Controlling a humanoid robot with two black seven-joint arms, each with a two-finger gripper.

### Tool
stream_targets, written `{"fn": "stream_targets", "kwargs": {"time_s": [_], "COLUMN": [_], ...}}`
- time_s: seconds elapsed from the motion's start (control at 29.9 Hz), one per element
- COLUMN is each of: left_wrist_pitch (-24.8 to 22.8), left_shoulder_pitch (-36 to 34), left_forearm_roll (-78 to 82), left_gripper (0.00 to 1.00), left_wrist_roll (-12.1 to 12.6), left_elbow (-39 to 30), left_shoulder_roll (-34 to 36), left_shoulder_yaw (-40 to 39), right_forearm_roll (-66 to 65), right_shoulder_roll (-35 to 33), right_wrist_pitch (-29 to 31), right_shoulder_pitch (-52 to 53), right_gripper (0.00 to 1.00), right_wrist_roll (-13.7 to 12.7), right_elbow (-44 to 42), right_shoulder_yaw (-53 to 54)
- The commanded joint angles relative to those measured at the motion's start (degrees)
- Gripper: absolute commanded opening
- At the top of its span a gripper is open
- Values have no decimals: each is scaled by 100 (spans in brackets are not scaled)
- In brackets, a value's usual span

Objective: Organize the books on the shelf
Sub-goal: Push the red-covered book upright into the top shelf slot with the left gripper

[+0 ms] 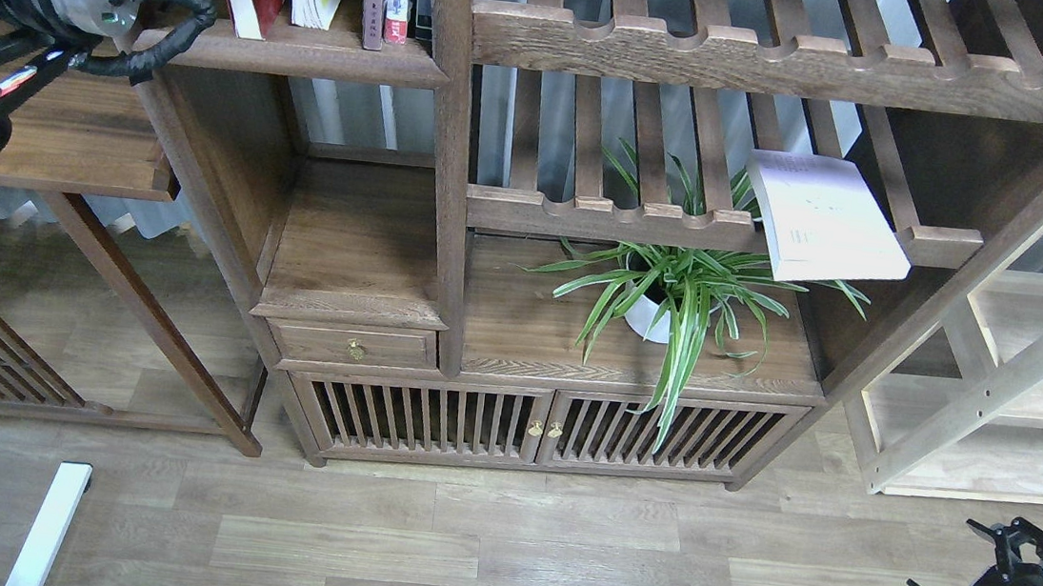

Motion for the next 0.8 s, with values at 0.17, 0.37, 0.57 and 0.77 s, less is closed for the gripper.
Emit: {"fn": "stream_targets", "kwargs": {"time_s": [0.17, 0.37, 0.57, 0.77], "left_wrist_pitch": [-201, -342, -597, -1010], "left_shoulder_pitch": [-17, -44, -35, 44], "left_forearm_roll": [25, 34, 25, 16], "left_gripper": [73, 75, 76, 77], "left_wrist_roll": [91, 135, 250, 320], "left_elbow": [-83, -162, -574, -1128], "left_shoulder_roll": [116, 187, 476, 1021], "left_shoulder_yaw": [10, 89, 186, 265], "right_forearm_roll": [3, -6, 3, 3], "right_shoulder_roll": [-8, 1, 1, -60], "right_wrist_pitch": [-61, -96, -105, -105], "right_shoulder_pitch": [-11, -11, -11, -2], "right_gripper": [100, 100, 100, 100], "right_wrist_roll": [0, 0, 0, 0], "right_elbow": [36, 54, 71, 124], "right_shoulder_yaw": [-16, -16, -16, -16]}}
